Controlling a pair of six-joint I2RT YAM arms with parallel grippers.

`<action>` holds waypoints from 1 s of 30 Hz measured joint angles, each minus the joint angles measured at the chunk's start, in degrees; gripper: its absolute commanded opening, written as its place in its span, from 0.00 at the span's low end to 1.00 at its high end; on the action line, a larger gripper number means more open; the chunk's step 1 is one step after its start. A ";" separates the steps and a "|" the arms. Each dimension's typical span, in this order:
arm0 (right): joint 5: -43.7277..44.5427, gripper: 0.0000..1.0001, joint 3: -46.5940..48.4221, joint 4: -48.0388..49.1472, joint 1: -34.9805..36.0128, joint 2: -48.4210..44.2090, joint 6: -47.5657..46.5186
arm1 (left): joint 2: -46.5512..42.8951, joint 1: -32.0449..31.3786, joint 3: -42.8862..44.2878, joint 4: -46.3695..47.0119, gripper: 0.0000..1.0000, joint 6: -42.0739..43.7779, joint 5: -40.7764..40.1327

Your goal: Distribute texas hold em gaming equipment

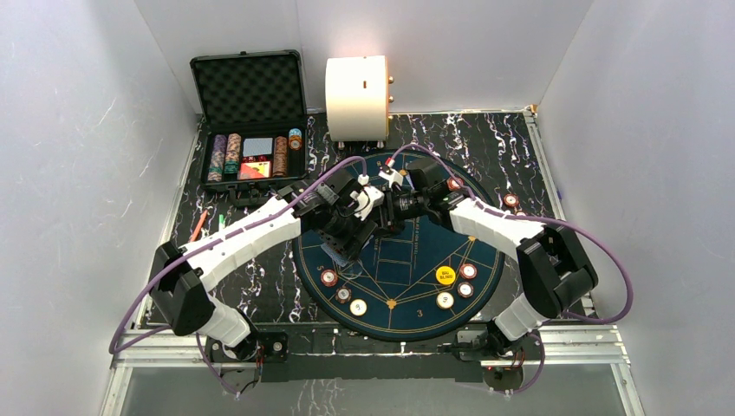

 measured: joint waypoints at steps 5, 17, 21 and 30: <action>0.09 0.55 0.00 -0.90 -0.35 -0.55 -0.37 | -0.17 0.00 0.00 -0.02 0.00 0.00 0.00; 0.17 0.51 0.07 -2.69 -1.77 -1.53 -1.31 | -0.22 0.00 0.00 -0.04 0.00 0.00 0.00; 0.20 0.47 0.44 -3.45 -1.92 -1.62 -1.62 | -0.22 0.00 0.00 -0.04 0.00 0.00 0.00; 0.20 0.42 1.46 -5.16 -2.12 -2.25 -2.49 | -0.22 0.00 0.00 -0.04 0.00 0.00 0.02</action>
